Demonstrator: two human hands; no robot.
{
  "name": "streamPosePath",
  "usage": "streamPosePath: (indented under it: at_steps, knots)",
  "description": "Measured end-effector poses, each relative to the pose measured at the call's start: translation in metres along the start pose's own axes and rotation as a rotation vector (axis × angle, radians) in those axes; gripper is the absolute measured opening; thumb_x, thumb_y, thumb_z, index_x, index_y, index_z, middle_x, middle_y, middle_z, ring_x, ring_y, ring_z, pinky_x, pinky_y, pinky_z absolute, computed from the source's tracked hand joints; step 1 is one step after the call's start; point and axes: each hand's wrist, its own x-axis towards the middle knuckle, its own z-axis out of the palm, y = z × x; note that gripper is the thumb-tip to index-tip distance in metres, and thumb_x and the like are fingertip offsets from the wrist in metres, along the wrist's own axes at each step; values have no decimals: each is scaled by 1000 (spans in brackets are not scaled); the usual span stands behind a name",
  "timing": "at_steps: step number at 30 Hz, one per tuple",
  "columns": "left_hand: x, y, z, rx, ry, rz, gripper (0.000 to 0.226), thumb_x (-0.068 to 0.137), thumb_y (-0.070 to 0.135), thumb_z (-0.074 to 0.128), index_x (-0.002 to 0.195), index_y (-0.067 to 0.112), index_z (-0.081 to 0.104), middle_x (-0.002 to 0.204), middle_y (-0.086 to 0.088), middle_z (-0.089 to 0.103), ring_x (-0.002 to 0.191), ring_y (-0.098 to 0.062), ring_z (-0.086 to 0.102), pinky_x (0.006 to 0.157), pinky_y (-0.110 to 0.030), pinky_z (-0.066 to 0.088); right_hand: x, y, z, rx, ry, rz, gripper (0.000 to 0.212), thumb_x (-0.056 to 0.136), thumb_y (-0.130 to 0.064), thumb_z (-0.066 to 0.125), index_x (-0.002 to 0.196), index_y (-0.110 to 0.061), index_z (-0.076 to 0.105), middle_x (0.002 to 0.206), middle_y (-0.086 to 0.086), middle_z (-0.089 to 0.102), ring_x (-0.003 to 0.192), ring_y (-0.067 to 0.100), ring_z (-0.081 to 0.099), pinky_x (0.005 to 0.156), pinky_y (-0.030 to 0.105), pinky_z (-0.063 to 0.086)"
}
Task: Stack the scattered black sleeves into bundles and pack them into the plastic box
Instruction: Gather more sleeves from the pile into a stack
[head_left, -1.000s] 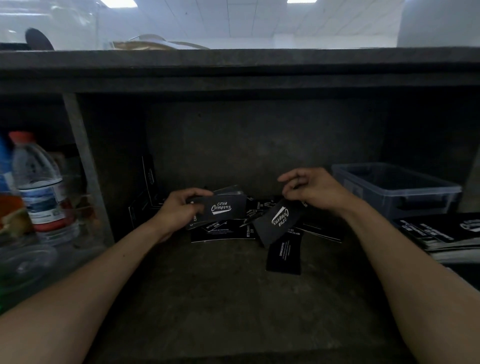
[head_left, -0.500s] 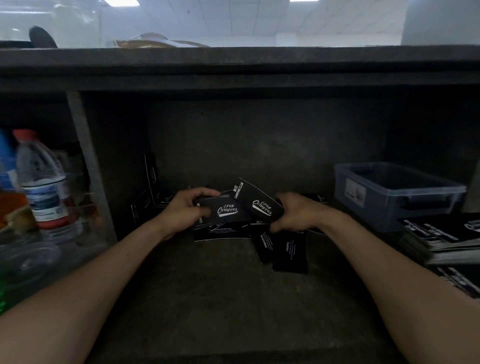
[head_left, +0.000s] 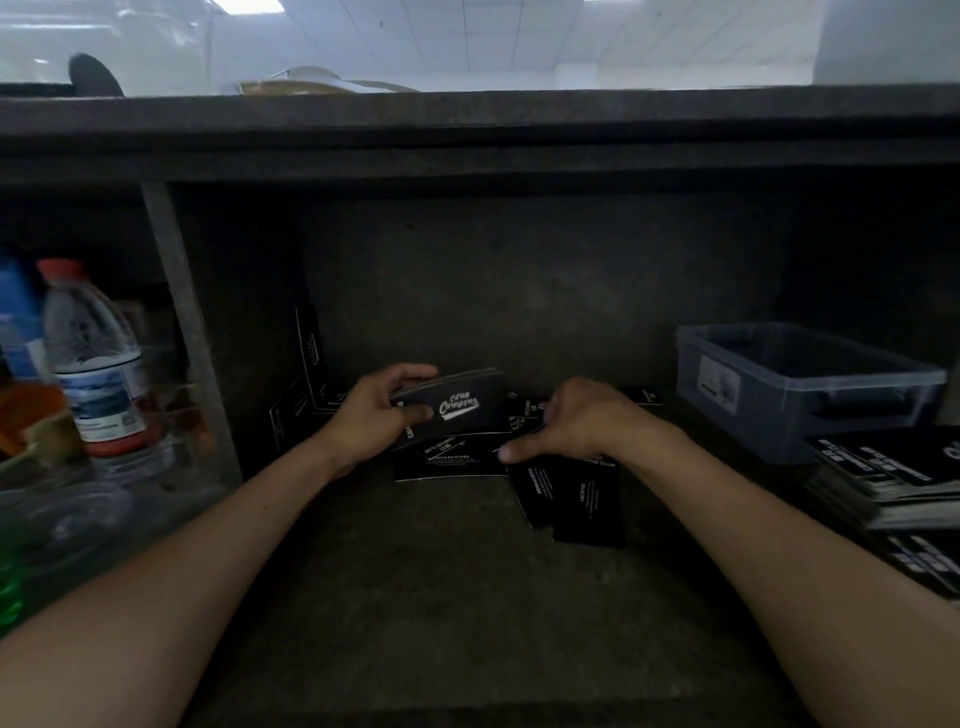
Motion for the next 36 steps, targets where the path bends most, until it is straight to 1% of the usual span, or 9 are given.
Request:
streamPosePath:
  at_steps: [4,8,11,15,19,25,30,33,36]
  knots:
    - [5,-6,-6,7,37,-44,47,86,-11,62,126,15,63,116,-2,68,96,-4,63,74,-3,50,-11,-10,1,-47,-257,34,90,54,-58,88,128,-22,53,121,-1,60,99,19,61,80,36,59]
    - [4,-9,-2,52,11,-64,45,85,-11,58,118,19,66,116,-2,67,95,-2,61,77,-3,48,-16,-18,-8,9,-254,66,46,66,-31,86,96,-13,57,102,5,63,90,20,66,75,38,62]
    - [4,-7,-1,4,29,-72,45,86,-12,56,117,18,66,120,-4,67,102,-10,61,84,-12,48,-12,-7,-30,-43,-120,96,28,67,-28,82,83,-10,66,80,6,70,73,21,70,64,33,61]
    - [2,-5,2,-42,17,-89,44,87,-12,55,119,16,66,117,-3,67,97,-8,62,78,-10,50,-7,15,-64,-293,188,86,40,64,-37,78,100,-20,74,104,0,71,94,23,67,82,30,56]
    - [2,-4,4,-42,6,-88,45,85,-12,57,118,19,66,115,0,67,102,-11,62,84,-12,50,6,24,-62,-18,473,-69,11,78,-23,71,87,-23,76,93,2,74,89,24,68,81,32,56]
    - [-7,6,4,17,-134,-43,53,78,9,81,124,29,64,116,10,69,106,-2,66,91,-18,52,40,13,9,525,276,-417,18,80,-4,78,86,-21,77,76,-8,72,71,1,65,78,25,54]
    - [-8,5,10,-11,-54,1,43,86,0,73,123,18,63,113,8,66,98,-7,67,76,-9,54,50,16,12,737,399,-305,27,67,-12,89,77,-26,68,78,-4,71,74,8,66,76,24,54]
    - [-5,4,8,-7,-50,-27,46,86,-10,63,124,17,63,117,2,66,98,-5,65,81,-12,55,53,42,-9,399,416,-70,13,76,-32,83,84,-27,74,95,-1,73,97,17,69,88,28,52]
    - [-6,4,5,67,-85,-21,53,83,-12,63,124,21,63,116,9,65,101,-1,63,78,-8,53,52,63,-15,-74,-35,152,68,72,-55,80,124,-14,67,127,5,63,116,23,59,89,26,46]
